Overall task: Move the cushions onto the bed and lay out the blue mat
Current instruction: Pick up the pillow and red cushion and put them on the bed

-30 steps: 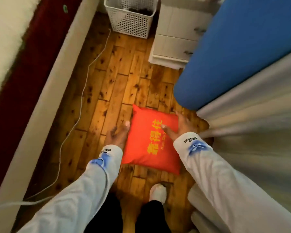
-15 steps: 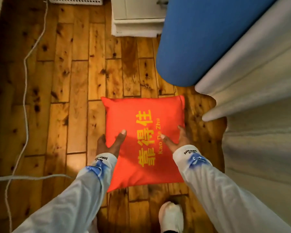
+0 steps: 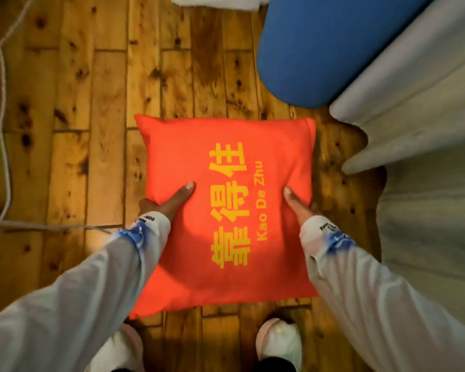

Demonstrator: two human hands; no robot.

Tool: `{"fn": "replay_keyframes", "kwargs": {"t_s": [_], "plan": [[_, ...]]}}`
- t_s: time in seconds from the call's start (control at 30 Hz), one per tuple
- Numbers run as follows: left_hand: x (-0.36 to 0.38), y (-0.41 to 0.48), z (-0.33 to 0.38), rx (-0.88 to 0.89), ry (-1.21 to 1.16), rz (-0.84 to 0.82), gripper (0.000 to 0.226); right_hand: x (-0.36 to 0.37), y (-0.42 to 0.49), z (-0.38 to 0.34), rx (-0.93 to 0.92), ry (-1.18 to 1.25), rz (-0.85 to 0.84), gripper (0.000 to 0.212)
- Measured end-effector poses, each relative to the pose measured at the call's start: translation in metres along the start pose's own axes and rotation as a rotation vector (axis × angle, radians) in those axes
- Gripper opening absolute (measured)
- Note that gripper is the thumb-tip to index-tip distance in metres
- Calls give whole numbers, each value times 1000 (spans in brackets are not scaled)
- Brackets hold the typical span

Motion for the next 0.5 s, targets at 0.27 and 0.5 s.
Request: {"fn": "replay_keyframes", "kwargs": {"t_s": [0.27, 0.5], "plan": [[-140, -102, 159, 153, -126, 48, 107, -38, -128, -202, -198, 11, -132, 66], [-349, -171, 296, 259, -328, 242, 121, 10, -305, -399, -392, 38, -338, 43]]}}
Point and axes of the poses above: each hand's wrist, its own y-axis towards the middle knuckle, its own x-axis out of the palm, z = x × y, the point moved 1 cm from there along y, towards the middle knuckle, and after that the axes turned 1 degree about z, right-handed, at the moved point
